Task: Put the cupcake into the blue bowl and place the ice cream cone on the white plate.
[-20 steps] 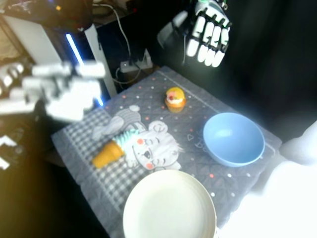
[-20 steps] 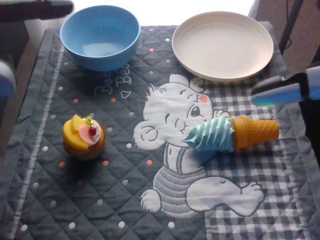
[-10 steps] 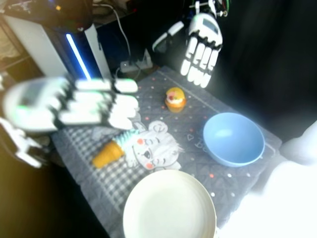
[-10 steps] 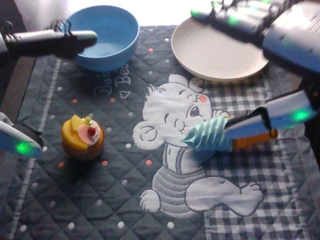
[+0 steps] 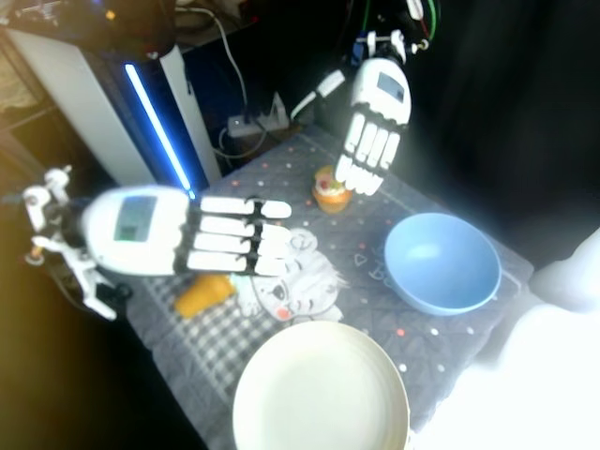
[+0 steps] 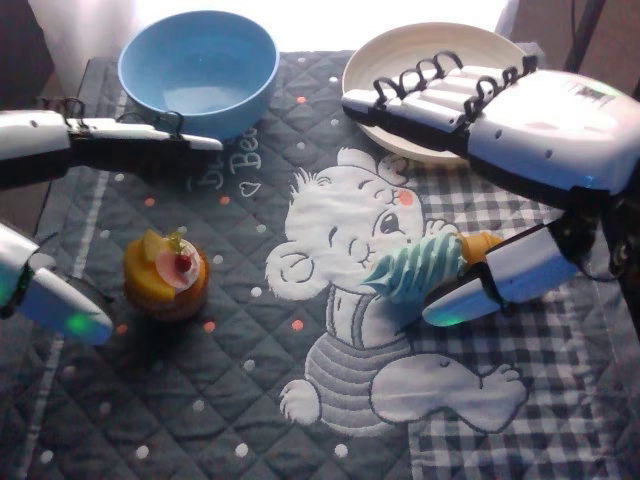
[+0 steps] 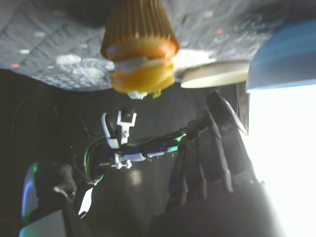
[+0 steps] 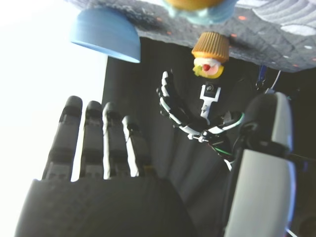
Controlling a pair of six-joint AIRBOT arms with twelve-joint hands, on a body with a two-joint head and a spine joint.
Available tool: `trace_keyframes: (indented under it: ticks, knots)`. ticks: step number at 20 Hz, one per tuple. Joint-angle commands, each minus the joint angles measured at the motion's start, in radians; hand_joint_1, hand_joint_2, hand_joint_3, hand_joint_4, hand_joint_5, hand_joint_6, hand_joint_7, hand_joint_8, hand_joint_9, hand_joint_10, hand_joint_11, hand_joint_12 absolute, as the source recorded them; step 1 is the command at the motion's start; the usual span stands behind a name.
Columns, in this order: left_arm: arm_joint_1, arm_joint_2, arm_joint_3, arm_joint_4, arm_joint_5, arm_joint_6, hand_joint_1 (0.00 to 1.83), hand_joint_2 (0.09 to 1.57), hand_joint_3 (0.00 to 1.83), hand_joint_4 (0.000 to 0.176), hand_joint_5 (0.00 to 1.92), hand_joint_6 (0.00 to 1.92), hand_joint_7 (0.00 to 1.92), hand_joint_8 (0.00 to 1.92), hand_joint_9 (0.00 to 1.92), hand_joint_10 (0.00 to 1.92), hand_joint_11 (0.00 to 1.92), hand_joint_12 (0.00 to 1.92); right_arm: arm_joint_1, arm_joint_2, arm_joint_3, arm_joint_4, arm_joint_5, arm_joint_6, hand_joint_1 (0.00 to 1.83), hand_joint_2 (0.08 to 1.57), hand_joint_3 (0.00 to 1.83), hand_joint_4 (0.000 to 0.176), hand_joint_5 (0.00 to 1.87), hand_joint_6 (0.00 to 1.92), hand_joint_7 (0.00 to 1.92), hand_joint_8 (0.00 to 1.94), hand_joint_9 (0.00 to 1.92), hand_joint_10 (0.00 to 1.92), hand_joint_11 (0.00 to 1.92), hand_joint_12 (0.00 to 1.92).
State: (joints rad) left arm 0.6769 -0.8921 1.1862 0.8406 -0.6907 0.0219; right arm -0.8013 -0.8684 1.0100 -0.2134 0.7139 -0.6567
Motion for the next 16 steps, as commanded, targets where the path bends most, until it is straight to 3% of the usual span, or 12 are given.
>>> trace_keyframes:
  ticks: [1, 3, 6, 7, 12, 16]
  knots:
    - [-0.018, -0.008, 0.004, -0.033, -0.072, -0.023, 0.59, 0.74, 0.00, 0.000, 0.17, 0.00, 0.29, 0.00, 0.33, 0.00, 0.00, 0.90, -0.001, -0.006, 0.005, 0.030, 0.098, 0.010, 0.71, 0.72, 0.00, 0.000, 0.00, 0.00, 0.20, 0.00, 0.20, 0.01, 0.21, 0.13]
    - [-0.022, -0.013, 0.004, -0.022, -0.065, -0.031, 0.59, 0.74, 0.01, 0.000, 0.18, 0.00, 0.31, 0.01, 0.35, 0.01, 0.02, 0.90, -0.016, -0.010, 0.006, 0.038, 0.094, 0.020, 0.70, 0.72, 0.00, 0.010, 0.00, 0.00, 0.20, 0.00, 0.19, 0.00, 0.20, 0.12]
    - [-0.018, -0.022, 0.007, -0.008, -0.055, -0.046, 0.63, 0.75, 0.00, 0.000, 0.18, 0.00, 0.32, 0.01, 0.37, 0.01, 0.07, 0.85, -0.047, -0.014, 0.007, 0.051, 0.089, 0.038, 0.62, 0.70, 0.00, 0.007, 0.00, 0.00, 0.25, 0.00, 0.25, 0.00, 0.30, 0.11]
    - [-0.013, -0.028, 0.012, -0.008, -0.053, -0.050, 0.64, 0.74, 0.00, 0.000, 0.17, 0.00, 0.32, 0.01, 0.38, 0.01, 0.07, 0.84, -0.059, -0.014, 0.007, 0.055, 0.086, 0.044, 0.64, 0.70, 0.00, 0.016, 0.00, 0.00, 0.25, 0.00, 0.26, 0.00, 0.25, 0.08]
    - [-0.002, -0.044, 0.024, -0.008, -0.048, -0.055, 0.61, 0.73, 0.00, 0.000, 0.19, 0.00, 0.33, 0.00, 0.41, 0.00, 0.15, 0.77, -0.084, -0.012, 0.007, 0.052, 0.062, 0.056, 0.53, 0.71, 0.01, 0.000, 0.00, 0.00, 0.27, 0.01, 0.28, 0.01, 0.30, 0.10]
    - [-0.002, -0.045, 0.027, -0.008, -0.041, -0.060, 0.63, 0.72, 0.00, 0.000, 0.18, 0.00, 0.32, 0.00, 0.35, 0.00, 0.07, 0.73, -0.093, -0.012, 0.007, 0.052, 0.049, 0.061, 0.61, 0.69, 0.00, 0.000, 0.03, 0.01, 0.28, 0.01, 0.26, 0.00, 0.26, 0.08]
